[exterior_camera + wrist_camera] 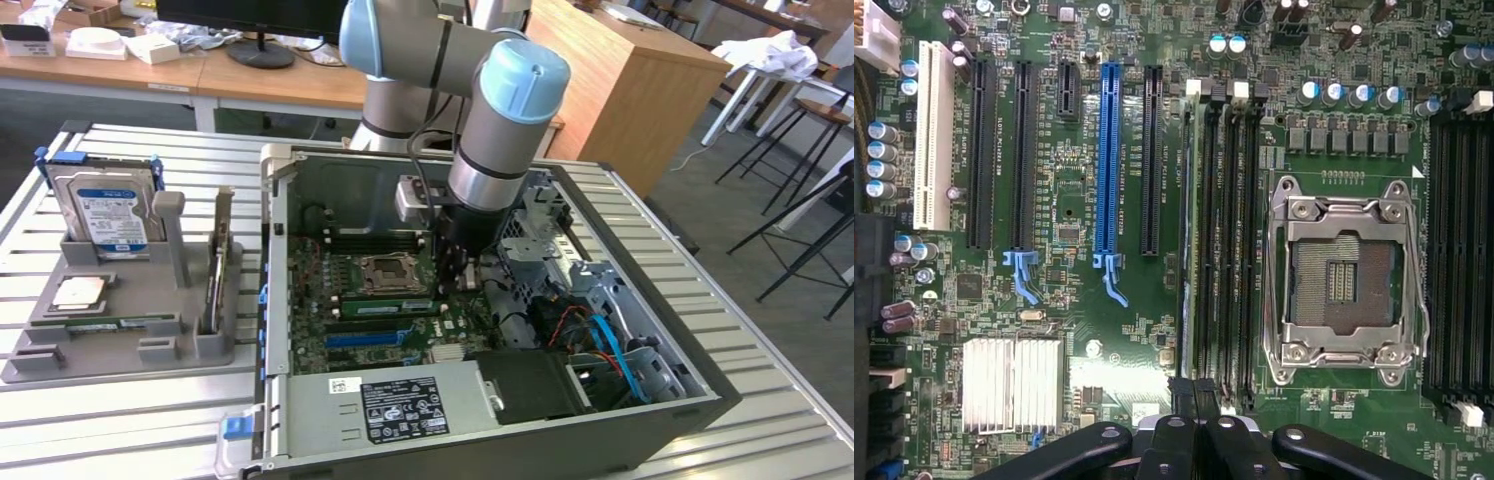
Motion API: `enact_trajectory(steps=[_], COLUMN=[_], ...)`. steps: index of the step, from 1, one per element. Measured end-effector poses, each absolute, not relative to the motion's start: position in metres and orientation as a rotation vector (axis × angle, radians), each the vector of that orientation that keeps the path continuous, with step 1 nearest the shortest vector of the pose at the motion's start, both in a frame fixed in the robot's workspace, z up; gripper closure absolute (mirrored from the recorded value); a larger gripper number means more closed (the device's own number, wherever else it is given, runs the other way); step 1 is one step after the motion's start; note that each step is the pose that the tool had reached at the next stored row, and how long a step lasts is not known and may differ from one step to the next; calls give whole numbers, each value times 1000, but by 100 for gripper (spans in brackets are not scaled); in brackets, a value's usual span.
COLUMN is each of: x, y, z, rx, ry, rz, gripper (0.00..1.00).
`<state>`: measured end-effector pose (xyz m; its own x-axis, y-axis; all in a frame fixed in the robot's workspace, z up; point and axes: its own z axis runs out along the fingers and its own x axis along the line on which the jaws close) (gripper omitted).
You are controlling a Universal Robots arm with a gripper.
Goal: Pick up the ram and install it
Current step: 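Press down the ram until it locks into place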
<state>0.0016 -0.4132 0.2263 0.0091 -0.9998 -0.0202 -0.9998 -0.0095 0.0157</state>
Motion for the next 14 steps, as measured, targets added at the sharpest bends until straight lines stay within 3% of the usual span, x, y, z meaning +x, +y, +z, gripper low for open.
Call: enact_trajectory(steps=[14], x=[2], y=[-413], z=[224], rx=[-2230], ry=[2209], rz=[39], gripper=[90])
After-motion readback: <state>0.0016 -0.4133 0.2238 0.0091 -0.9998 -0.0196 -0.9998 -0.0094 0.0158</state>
